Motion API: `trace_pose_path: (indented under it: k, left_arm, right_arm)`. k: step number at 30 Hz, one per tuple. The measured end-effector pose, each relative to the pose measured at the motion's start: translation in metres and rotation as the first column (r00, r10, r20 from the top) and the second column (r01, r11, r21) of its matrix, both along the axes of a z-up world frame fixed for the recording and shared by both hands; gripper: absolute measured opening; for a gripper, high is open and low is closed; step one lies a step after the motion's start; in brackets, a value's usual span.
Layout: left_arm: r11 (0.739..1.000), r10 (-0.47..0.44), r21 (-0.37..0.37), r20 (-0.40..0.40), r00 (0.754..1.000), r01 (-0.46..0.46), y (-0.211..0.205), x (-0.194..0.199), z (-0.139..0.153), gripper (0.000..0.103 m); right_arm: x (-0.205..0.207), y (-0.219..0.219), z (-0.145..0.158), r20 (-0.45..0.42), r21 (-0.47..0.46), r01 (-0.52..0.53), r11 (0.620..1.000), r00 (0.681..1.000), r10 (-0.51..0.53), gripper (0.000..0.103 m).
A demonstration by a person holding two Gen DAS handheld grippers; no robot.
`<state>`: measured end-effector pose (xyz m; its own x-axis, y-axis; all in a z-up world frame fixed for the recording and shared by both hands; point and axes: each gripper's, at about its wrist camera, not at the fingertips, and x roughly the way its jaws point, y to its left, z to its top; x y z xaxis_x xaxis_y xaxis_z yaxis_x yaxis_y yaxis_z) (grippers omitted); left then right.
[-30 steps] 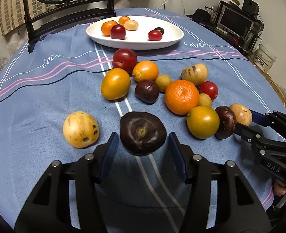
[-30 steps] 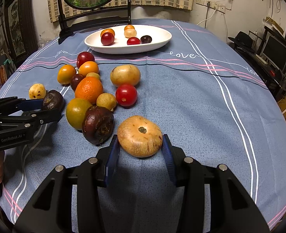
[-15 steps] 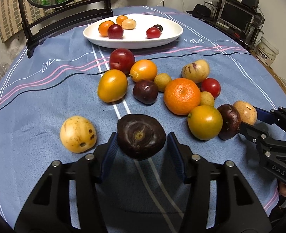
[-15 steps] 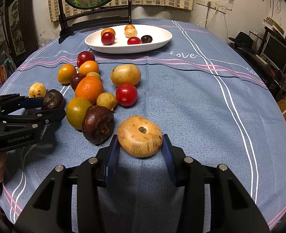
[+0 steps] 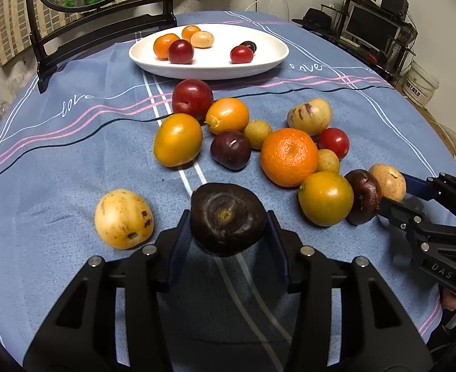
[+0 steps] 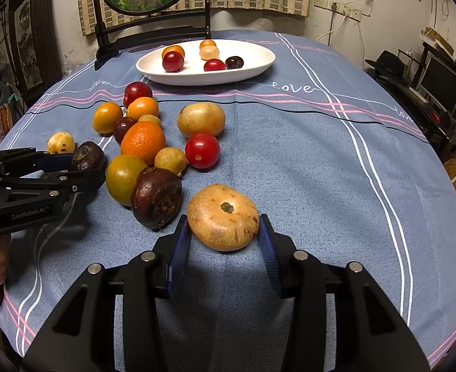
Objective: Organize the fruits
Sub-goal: 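Carry tan fruit and mangosteen to the white plate and release both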
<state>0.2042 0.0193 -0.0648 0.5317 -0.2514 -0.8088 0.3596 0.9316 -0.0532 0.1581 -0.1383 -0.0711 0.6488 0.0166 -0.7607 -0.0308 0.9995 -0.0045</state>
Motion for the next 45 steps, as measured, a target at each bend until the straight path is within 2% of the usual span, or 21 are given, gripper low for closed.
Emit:
trace_pose_path:
  k: [9, 15, 20, 25, 28, 33, 36, 40, 45]
  left_arm:
    - [1.000, -0.018, 0.000, 0.048, 0.999, 0.018, -0.005, -0.011, 0.013, 0.047]
    - [0.999, -0.027, -0.036, 0.057, 0.998, 0.029, -0.003, 0.002, 0.036, 0.047]
    - [1.000, -0.014, -0.002, 0.117, 0.993, 0.015, -0.011, 0.035, 0.063, 0.047]
    - [0.998, 0.024, -0.053, 0.138, 0.990, -0.016, -0.016, 0.090, 0.084, 0.047]
    - [0.997, 0.039, -0.068, 0.112, 0.993, -0.031, -0.019, 0.126, 0.084, 0.047]
    - [0.996, 0.085, -0.044, 0.069, 0.994, -0.082, -0.019, 0.170, 0.065, 0.047]
    - [0.994, 0.104, -0.044, 0.042, 0.994, -0.102, -0.016, 0.190, 0.054, 0.047]
    - [0.992, 0.119, -0.034, 0.045, 0.992, -0.118, -0.013, 0.206, 0.049, 0.047]
    - [0.987, 0.145, -0.070, 0.030, 0.989, -0.143, -0.005, 0.220, 0.044, 0.048]
  right_arm:
    - [0.000, -0.007, 0.003, 0.003, 0.042, -0.011, 0.999, 1.000, 0.011, 0.045]
    - [0.005, -0.015, 0.025, 0.056, 0.062, -0.023, 0.998, 0.998, 0.019, 0.045]
    - [0.031, -0.019, 0.051, 0.125, 0.062, -0.022, 0.998, 0.992, 0.014, 0.045]
    - [0.090, -0.015, 0.074, 0.187, 0.069, -0.068, 0.995, 0.981, 0.054, 0.045]
    - [0.133, -0.014, 0.075, 0.173, 0.085, -0.082, 0.993, 0.983, 0.067, 0.045]
    - [0.191, -0.008, 0.059, 0.099, 0.101, -0.112, 0.989, 0.990, 0.102, 0.045]
    - [0.211, -0.001, 0.052, 0.077, 0.077, -0.132, 0.988, 0.989, 0.126, 0.045]
    - [0.227, 0.006, 0.047, 0.068, 0.056, -0.155, 0.986, 0.986, 0.151, 0.045]
    - [0.243, 0.011, 0.044, 0.072, 0.034, -0.169, 0.985, 0.984, 0.166, 0.045]
